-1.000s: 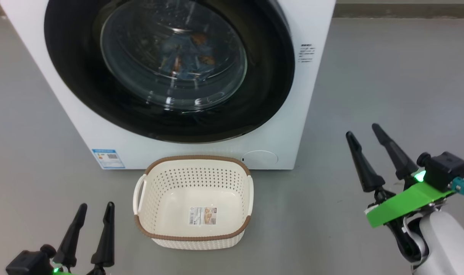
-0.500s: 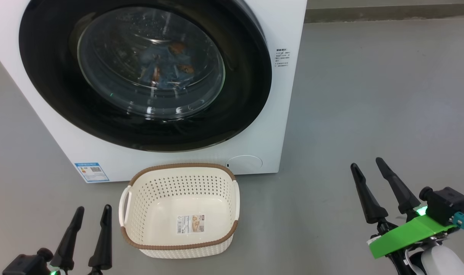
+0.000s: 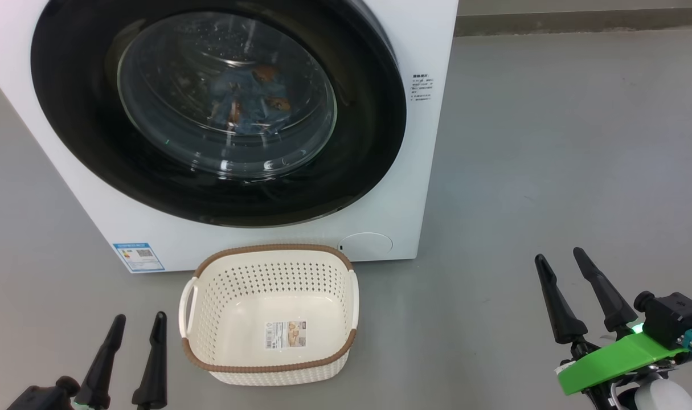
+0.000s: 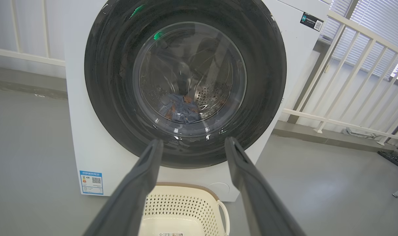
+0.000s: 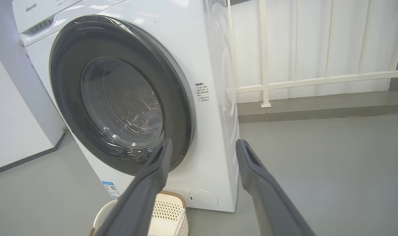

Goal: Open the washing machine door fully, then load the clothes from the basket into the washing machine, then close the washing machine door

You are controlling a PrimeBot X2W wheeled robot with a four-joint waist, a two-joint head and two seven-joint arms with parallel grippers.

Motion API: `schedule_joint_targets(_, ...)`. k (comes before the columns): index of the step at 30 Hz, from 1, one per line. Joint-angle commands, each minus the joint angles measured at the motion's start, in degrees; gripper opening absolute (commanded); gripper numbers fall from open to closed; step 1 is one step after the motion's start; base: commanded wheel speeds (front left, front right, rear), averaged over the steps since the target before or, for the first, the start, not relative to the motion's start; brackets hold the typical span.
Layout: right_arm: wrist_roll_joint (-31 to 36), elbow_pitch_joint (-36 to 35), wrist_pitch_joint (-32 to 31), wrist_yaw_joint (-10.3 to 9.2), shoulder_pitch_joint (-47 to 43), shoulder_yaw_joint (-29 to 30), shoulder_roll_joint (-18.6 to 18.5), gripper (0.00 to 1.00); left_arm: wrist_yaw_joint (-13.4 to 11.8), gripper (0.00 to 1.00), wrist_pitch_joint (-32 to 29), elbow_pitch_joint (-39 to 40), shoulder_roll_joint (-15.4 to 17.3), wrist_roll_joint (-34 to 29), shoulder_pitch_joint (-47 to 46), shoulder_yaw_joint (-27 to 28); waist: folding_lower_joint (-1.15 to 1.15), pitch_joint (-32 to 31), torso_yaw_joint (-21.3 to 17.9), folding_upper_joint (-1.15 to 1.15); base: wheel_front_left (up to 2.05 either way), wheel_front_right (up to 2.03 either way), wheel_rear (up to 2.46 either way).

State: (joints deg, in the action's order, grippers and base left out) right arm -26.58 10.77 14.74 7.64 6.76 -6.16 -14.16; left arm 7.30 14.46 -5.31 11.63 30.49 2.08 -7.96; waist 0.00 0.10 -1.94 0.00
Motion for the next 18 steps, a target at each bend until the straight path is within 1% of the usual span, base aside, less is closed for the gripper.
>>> schedule_joint_targets(1, 0.81, -1.34, 0.26, -0.15, -0.19, -0.68, -0.28, 1.00, 0.19, 1.00, 0.54, 1.56, 0.84, -0.48, -1.60, 2.16, 0.00, 0.01, 0.15, 0.00, 0.00, 0.00, 0.00)
schedule_joint_targets(18, 1.58, -0.34, 0.26, -0.15, 0.00, -0.86, 0.07, 1.00, 0.19, 1.00, 0.54, 1.64, 0.77, -0.64, -1.57, 2.52, 0.00, -0.07, 0.23, 0.00, 0.00, 0.00, 0.00)
